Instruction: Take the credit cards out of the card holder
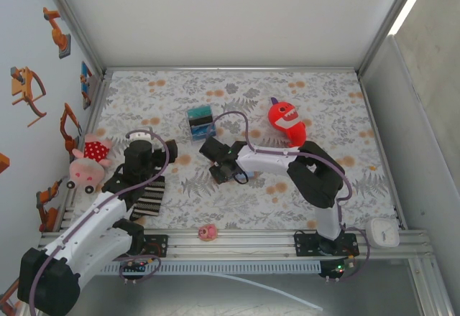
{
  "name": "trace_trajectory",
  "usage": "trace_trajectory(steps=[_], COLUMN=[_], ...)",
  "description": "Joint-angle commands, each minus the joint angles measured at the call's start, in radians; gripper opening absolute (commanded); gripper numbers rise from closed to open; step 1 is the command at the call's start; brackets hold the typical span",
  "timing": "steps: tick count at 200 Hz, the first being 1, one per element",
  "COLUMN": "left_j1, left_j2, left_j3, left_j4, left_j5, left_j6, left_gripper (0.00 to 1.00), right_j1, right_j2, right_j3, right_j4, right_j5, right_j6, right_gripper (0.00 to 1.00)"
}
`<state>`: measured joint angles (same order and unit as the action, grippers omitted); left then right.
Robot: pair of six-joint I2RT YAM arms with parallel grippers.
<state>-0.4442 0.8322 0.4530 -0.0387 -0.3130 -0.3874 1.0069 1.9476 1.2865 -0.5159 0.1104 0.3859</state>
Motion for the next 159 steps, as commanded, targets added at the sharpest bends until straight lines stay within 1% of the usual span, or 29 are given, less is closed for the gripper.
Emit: trace_trajectory(steps=[1,36,57,121,159], left_j1=[0.004,0.0,0.0,-0.002,-0.002], left_j2=[-0.005,-0.027,-0.044,-0.084,-0.102], left_j3=[0.036,0.048,0.061,0.097,0.104], left_j4=[-0.012,-0.021,-0.036,-0.076,-0.087], left_j5=[0.024,0.047,0.058,0.064,0.063], left_j6=[0.023,0.029,0.022,0.019,0.025], left_gripper=[0.97,0.97,0.97,0.97,0.97], right_j1=[0.0,0.001,0.0,0.001,-0.002], right_j2=[-0.028,-0.064,-0.094,-0.115,-0.12], right_j3=[-0.023,-0.028,-0.041,-0.043,-0.05], right_j4=[-0.023,-0.002,0.018,0.003,-0.009], right_j5=[0.009,-0.033,-0.046,0.002,0.031], right_j6=[-0.002,-0.011,-0.009,0.006,0.027], right_gripper=[0.35,0.24,0.21,0.23,0.3])
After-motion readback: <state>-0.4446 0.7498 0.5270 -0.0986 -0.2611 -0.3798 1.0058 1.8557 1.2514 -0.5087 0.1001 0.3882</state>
